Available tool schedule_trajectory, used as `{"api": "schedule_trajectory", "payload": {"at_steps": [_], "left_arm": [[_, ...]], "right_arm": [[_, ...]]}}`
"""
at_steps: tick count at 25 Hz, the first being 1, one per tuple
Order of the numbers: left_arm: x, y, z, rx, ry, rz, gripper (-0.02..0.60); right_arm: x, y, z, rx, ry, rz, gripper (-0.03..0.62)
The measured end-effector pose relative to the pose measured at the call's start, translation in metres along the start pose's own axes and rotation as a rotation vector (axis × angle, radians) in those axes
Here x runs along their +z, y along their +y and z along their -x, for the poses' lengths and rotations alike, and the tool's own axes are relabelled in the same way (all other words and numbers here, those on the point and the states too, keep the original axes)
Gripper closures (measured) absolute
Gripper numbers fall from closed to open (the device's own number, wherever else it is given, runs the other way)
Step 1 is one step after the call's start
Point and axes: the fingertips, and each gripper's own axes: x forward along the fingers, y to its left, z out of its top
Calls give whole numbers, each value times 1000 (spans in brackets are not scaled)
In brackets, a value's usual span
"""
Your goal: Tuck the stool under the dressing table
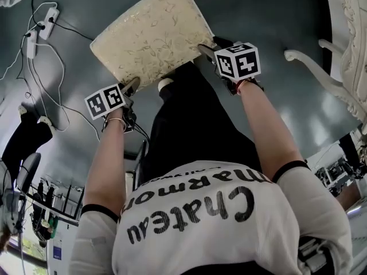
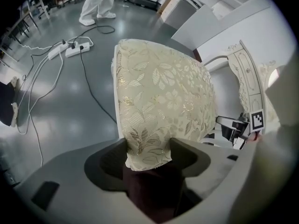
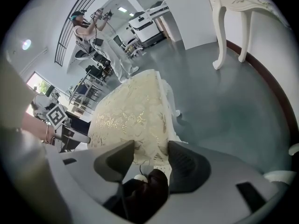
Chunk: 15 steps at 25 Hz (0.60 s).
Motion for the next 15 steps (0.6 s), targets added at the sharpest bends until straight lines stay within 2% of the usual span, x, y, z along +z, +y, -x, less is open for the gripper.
{"api": "schedule_trajectory", "payload": {"at_steps": [4, 7, 11, 13, 15], "left_arm": [[0, -2, 1, 13, 5, 8, 276], [0, 3, 3, 2, -22, 2, 281], [19, 6, -13, -33, -45, -58, 287], [23, 4, -13, -8, -40, -71, 285], [-3, 7, 12, 70, -25, -14, 287]], "right_arm": [[0, -2, 5, -2, -30, -15, 365], [-5, -2, 6, -17, -52, -40, 408], [-8, -13, 1, -43, -78, -77, 430], [-9, -17, -5, -11, -65, -92, 428], [-23, -4, -11, 80, 5, -109, 428]]}}
